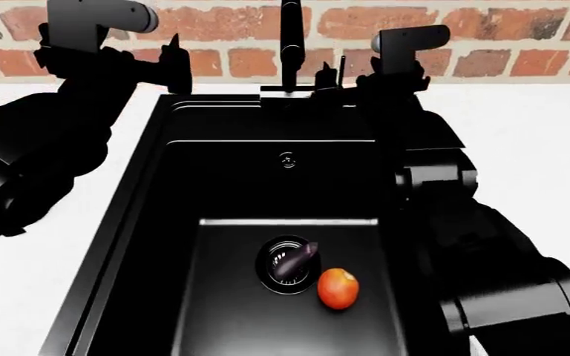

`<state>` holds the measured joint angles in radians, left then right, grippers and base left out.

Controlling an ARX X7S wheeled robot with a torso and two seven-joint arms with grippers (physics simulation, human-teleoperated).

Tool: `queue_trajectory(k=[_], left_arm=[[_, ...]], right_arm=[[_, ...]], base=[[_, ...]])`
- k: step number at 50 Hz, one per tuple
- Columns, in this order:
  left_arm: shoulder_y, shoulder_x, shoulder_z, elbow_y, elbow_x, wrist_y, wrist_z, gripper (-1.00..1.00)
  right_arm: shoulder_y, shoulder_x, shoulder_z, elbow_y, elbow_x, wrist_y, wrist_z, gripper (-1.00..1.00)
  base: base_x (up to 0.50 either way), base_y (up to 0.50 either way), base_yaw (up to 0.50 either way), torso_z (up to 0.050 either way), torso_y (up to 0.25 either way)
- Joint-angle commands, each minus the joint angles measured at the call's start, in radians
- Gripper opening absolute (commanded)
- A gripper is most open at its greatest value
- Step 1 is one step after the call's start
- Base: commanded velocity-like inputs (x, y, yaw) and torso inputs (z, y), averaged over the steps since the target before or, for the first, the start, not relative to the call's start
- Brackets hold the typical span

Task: Pick up the fruits and vegetables and place them in the sink. Turn on the sink faucet to wash them. Then turn the sink off and put them in the tray.

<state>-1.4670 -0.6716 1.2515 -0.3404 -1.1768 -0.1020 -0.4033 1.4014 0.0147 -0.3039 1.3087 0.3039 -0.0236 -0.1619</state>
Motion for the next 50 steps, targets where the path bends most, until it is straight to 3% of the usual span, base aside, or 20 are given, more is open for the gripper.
queue_trajectory(k=[1,12,23,34,50], left_arm=[[-0.012,-0.002,-0.004,0.004,-0.001,-0.011,0.005,1.00],[-0.018,-0.006,-0.003,0.011,0.005,-0.019,0.009,1.00],[-0.008,-0.009,-0.010,0.010,0.000,-0.014,-0.001,1.00],[-0.007,-0.016,-0.010,0.025,0.004,-0.018,-0.010,1.00],[-0.002,-0.034,-0.014,0.048,0.005,-0.022,-0.020,1.00]], right_arm=[[0.004,-0.011,0.153,0.000,-0.142,-0.003,-0.015,1.00],[0.006,-0.013,0.175,0.000,-0.158,-0.009,-0.013,1.00],[0.024,-0.012,0.214,0.000,-0.142,-0.048,0.017,1.00],[-0.005,-0.007,0.386,0.000,-0.180,-0.082,0.090,1.00],[-0.020,-0.007,0.482,0.000,-0.241,-0.075,0.113,1.00]], base=[[0.00,0.00,0.00,0.000,0.000],[0.00,0.00,0.00,0.000,-0.210],[0.00,0.00,0.00,0.000,0.000],[0.00,0.00,0.00,0.000,0.000],[0.00,0.00,0.00,0.000,0.000]])
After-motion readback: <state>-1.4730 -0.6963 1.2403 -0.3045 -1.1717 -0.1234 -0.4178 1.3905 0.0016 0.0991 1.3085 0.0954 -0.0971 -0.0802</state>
